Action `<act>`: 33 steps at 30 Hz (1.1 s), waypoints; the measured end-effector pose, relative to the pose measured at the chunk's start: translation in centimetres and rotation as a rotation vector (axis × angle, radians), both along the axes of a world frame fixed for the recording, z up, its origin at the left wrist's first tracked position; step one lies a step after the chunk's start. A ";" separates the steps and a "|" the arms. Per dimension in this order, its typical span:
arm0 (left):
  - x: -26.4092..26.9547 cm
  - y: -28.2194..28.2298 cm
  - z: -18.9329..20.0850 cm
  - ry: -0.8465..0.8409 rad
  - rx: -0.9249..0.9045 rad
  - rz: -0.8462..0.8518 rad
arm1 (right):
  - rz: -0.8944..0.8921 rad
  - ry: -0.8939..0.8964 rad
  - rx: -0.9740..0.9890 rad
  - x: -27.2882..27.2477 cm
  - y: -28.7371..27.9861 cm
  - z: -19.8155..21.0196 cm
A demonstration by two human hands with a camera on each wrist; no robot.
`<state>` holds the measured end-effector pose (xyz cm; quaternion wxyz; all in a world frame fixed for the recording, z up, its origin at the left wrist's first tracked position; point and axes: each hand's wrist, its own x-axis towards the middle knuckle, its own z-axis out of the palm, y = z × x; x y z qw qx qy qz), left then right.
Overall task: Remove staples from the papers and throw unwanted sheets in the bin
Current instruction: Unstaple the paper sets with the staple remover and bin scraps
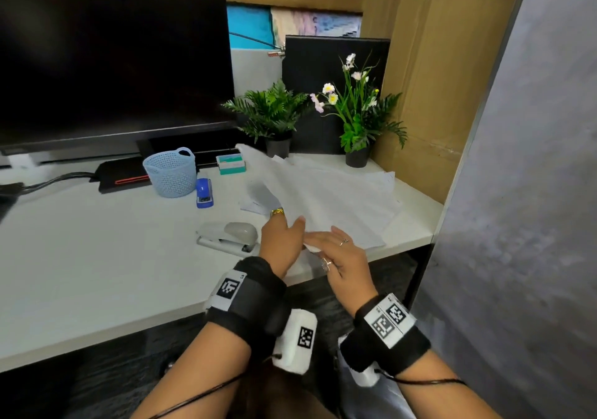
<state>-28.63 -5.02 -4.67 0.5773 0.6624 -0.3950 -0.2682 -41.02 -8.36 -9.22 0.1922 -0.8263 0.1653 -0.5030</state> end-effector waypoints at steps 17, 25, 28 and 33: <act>14.9 17.9 3.8 -0.590 0.310 0.625 | -0.049 1.037 0.204 13.3 2.4 7.8; 16.8 20.9 2.1 -0.533 0.589 0.641 | -0.089 1.191 0.234 16.7 1.6 8.6; 17.6 21.5 1.4 -0.490 0.627 0.557 | -0.105 1.134 0.387 15.8 0.8 9.5; 17.2 21.3 0.8 -0.615 0.700 0.379 | -0.103 0.726 0.725 13.5 -1.5 9.6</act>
